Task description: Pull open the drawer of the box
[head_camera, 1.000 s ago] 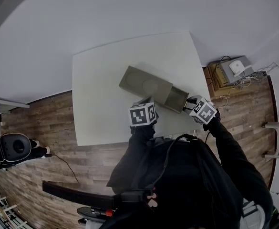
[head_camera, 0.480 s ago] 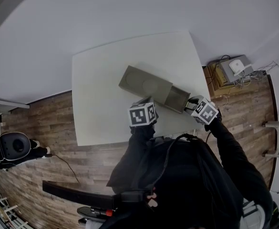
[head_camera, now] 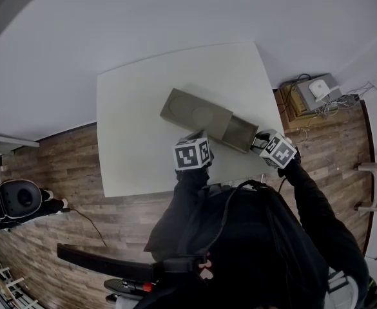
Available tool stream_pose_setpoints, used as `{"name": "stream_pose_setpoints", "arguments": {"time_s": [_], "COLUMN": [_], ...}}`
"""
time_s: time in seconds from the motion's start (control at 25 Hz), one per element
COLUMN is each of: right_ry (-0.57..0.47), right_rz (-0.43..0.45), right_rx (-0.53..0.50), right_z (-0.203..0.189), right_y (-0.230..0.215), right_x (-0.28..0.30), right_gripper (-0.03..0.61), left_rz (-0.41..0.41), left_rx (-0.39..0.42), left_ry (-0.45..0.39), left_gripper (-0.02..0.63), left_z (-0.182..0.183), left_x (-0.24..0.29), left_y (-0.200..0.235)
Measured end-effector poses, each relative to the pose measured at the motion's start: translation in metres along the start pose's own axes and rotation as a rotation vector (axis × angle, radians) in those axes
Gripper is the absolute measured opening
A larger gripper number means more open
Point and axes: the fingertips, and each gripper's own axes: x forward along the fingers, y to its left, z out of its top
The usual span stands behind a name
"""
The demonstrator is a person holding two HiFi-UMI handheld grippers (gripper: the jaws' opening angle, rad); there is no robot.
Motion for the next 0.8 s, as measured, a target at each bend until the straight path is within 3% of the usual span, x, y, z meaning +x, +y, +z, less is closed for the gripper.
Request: {"name": "stream_pose_setpoints", "arguments": {"time_s": [0.48, 0.68, 0.8], "right_ry": [0.002, 0.105, 0.106], "right_rz": [0.019, 0.073, 0.046], "right_rx": [0.035, 0.001, 0.024], "right_z": [-0.001, -0.028, -0.039], "right_y": [-0.002, 0.012, 0.006], "right_x": [0.003, 0.009, -0.003], "right_gripper": [0.165, 0.186, 0.186], "left_rz": [0.014, 0.014, 0.039], "left_rx": [0.027, 0.016, 0.017], "left_ry": [0.001, 0.007, 0.014], "left_gripper": [-0.005, -0.005, -0.005], "left_z": [0.002, -0.002, -0.002], "left_x": [0.000, 0.001, -0.001], "left_y": [-0.001, -0.001, 0.000]}}
